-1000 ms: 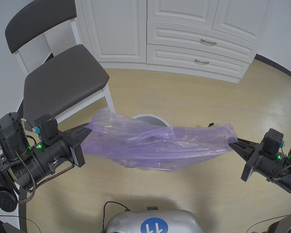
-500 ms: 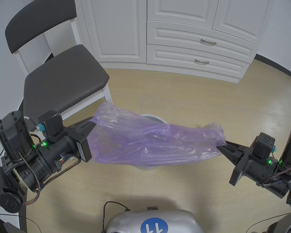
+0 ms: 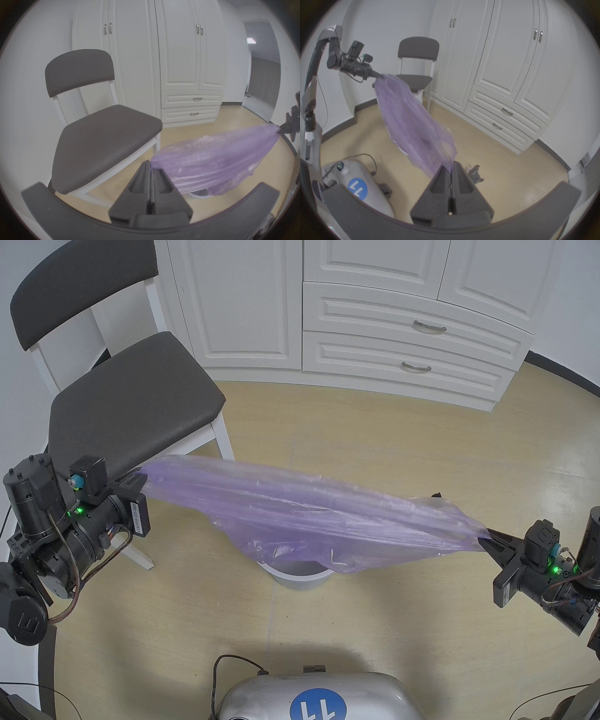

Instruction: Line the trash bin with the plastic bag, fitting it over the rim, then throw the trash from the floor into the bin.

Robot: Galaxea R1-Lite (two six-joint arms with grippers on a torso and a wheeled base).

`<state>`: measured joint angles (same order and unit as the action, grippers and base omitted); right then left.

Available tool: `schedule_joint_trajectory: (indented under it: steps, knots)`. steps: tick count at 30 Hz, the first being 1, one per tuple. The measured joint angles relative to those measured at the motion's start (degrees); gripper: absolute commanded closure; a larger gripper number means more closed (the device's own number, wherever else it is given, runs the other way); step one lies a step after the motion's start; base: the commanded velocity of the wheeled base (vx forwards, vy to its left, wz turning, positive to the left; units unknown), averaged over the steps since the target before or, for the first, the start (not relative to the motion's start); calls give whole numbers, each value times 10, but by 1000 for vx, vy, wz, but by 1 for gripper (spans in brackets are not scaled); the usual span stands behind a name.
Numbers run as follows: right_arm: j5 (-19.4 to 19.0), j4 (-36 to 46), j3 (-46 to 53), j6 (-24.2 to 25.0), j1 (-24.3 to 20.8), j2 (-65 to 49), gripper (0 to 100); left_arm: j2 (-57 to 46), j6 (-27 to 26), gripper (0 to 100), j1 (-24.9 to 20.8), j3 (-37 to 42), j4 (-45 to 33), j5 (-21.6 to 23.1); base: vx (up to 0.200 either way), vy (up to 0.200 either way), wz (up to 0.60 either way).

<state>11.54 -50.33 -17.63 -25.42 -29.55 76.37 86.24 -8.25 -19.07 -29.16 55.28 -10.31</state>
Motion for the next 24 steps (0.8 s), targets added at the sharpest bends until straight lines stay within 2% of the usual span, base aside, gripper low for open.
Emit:
schedule_joint_trajectory:
  steps: [10, 17, 24]
  knots:
    - [-1, -1, 1, -21, 45, 28, 100, 42, -12, 100, 1, -8, 0, -43, 0, 0, 0]
    - [23, -3, -3, -27, 59, 37, 100, 53, -12, 100, 3, -13, 0, -58, 0, 0, 0]
    - [27, -10, -13, -23, 61, 42, 100, 60, -12, 100, 3, -20, 13, -58, 0, 0, 0]
